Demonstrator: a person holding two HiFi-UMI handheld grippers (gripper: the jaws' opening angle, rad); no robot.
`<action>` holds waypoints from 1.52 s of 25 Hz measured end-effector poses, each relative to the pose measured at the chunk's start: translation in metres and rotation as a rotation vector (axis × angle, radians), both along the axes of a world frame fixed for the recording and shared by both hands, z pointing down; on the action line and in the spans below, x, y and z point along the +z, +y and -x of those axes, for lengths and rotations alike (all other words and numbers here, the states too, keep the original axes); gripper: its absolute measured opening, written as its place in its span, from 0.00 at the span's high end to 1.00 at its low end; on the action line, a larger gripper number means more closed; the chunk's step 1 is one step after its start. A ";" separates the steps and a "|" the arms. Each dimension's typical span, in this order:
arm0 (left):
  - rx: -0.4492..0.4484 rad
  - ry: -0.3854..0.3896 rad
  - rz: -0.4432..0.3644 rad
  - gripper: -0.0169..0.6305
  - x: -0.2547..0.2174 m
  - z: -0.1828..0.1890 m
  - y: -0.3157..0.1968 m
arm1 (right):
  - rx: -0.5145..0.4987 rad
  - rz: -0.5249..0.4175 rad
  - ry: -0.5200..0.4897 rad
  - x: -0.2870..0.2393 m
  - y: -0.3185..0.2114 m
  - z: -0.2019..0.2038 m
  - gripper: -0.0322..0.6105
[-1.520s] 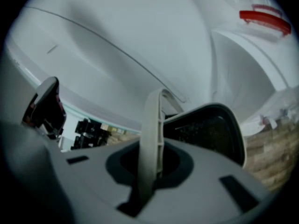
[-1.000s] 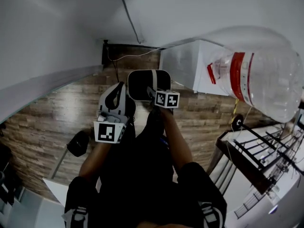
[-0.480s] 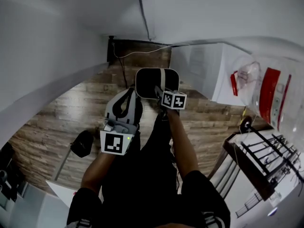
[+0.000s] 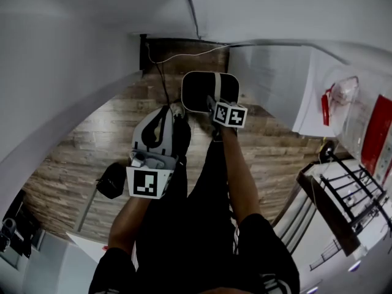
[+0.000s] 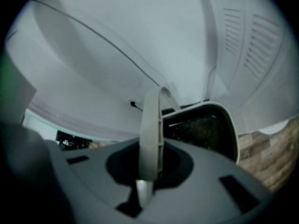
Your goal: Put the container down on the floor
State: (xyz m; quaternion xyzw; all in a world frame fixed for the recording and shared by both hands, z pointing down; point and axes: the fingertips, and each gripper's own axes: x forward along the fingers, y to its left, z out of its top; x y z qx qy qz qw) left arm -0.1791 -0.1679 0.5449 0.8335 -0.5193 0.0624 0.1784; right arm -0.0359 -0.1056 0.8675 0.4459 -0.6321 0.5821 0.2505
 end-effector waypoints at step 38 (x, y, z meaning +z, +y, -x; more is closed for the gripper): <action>0.027 -0.024 0.024 0.93 0.079 -0.020 -0.042 | -0.085 0.126 0.153 0.203 -0.044 -0.026 0.89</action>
